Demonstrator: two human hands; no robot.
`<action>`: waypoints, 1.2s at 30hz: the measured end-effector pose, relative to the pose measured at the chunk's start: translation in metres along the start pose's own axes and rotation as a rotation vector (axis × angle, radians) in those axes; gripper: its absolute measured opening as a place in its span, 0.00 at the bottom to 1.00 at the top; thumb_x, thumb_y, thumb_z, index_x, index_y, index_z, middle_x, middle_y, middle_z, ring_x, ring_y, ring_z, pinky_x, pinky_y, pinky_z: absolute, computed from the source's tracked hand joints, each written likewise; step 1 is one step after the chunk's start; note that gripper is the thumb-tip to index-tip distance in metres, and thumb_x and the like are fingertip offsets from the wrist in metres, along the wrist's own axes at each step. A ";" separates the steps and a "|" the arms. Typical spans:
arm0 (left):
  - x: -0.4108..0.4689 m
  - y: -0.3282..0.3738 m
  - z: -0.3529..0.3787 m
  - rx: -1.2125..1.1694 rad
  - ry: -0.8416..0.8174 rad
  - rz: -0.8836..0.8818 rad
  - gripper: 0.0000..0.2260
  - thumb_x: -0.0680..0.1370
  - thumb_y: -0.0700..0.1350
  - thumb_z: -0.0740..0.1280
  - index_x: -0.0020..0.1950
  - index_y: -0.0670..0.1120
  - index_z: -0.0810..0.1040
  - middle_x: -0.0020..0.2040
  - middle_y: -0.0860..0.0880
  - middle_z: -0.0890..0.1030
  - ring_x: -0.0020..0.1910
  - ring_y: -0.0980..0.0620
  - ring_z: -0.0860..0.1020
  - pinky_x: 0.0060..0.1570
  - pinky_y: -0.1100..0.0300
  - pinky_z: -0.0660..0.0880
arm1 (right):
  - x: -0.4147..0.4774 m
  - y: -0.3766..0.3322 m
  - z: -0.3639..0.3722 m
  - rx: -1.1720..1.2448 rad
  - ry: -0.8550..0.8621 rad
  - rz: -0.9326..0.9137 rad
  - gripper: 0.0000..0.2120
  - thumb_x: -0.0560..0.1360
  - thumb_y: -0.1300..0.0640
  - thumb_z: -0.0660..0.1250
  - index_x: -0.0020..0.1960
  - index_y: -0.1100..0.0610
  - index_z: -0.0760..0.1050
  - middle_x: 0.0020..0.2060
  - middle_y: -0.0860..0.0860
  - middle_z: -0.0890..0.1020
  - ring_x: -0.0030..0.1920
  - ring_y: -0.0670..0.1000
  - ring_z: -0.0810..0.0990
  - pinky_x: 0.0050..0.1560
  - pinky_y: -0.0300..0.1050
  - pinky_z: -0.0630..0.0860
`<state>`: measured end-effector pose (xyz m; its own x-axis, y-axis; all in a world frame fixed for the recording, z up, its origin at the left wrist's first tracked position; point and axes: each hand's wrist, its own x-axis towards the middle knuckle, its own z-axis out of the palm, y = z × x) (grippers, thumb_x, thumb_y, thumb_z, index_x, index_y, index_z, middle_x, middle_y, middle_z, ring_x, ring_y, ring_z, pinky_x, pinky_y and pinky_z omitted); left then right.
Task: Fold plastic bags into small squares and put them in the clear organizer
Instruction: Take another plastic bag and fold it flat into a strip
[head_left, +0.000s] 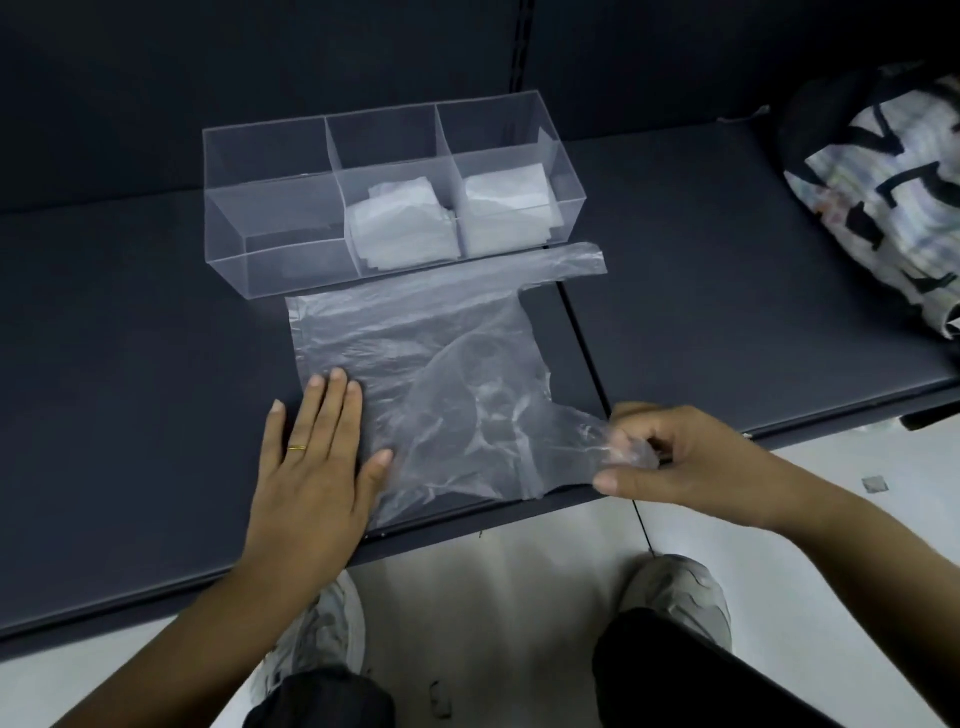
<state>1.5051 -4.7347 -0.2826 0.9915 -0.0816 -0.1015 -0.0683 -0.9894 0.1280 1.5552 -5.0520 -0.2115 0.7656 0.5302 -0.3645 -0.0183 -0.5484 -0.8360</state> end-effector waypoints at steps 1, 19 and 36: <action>0.000 -0.002 0.000 0.032 -0.010 0.001 0.34 0.80 0.62 0.36 0.77 0.40 0.53 0.78 0.45 0.53 0.77 0.48 0.50 0.75 0.46 0.45 | -0.002 0.003 -0.007 0.009 0.000 0.006 0.15 0.67 0.41 0.72 0.34 0.52 0.75 0.35 0.46 0.74 0.33 0.42 0.72 0.36 0.34 0.68; -0.005 -0.006 0.001 0.119 -0.044 0.060 0.39 0.77 0.69 0.42 0.77 0.42 0.58 0.77 0.40 0.59 0.76 0.42 0.57 0.73 0.38 0.51 | -0.016 0.062 -0.022 -0.075 0.669 0.281 0.06 0.76 0.64 0.67 0.47 0.53 0.76 0.26 0.49 0.80 0.26 0.42 0.76 0.31 0.28 0.72; 0.013 0.005 -0.022 -0.222 0.084 0.007 0.31 0.82 0.61 0.46 0.78 0.41 0.49 0.77 0.50 0.45 0.77 0.53 0.42 0.73 0.61 0.34 | 0.071 -0.044 0.078 -0.559 0.316 -0.241 0.20 0.78 0.62 0.62 0.70 0.61 0.69 0.72 0.57 0.67 0.72 0.54 0.65 0.72 0.33 0.50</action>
<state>1.5203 -4.7386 -0.2614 0.9975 -0.0689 -0.0185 -0.0584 -0.9375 0.3432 1.5599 -4.9401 -0.2328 0.8592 0.5115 0.0135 0.4458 -0.7355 -0.5101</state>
